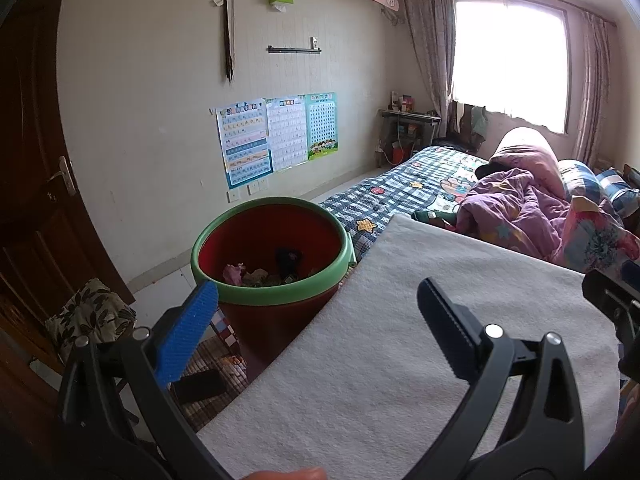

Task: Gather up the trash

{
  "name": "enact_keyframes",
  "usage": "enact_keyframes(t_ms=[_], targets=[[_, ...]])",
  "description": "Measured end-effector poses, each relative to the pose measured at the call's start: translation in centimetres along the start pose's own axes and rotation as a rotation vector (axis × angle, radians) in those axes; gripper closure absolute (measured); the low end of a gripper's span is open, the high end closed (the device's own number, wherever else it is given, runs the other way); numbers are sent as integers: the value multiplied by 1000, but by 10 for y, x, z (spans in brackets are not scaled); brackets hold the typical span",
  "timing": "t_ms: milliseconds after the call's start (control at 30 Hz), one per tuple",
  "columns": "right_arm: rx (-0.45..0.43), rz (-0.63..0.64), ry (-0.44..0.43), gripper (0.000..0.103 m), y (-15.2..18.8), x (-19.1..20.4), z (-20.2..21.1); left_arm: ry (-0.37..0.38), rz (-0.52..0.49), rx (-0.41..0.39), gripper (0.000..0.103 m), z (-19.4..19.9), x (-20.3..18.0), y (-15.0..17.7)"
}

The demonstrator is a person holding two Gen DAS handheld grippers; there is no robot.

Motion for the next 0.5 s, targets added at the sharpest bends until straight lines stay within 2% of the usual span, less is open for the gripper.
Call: enact_keyframes(t_ms=[200,267,400,500], targets=[[14,-6,-3,7,5,-5,-6,4,-9,1,5,1,-2,1],[58,-25,-10,7,18,-13,-21,-5,-21,-1,5,0,-3,2],[188,-59,90,7,68,-46,-70,-5,12,27,5,-7,3,6],[274,-119,115,7,92,-63,-94,-27,36,36,5,-11,8,7]])
Point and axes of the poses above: each gripper's, at about its wrist camera, not at the fingertips, and z roughly against the way its jaws point, x to its left, y to its underside, the point moved 6 cm from there along -z, roughly the way its jaws point, and after that the axes turned 4 degrees about -z, right-handed, at the moved point
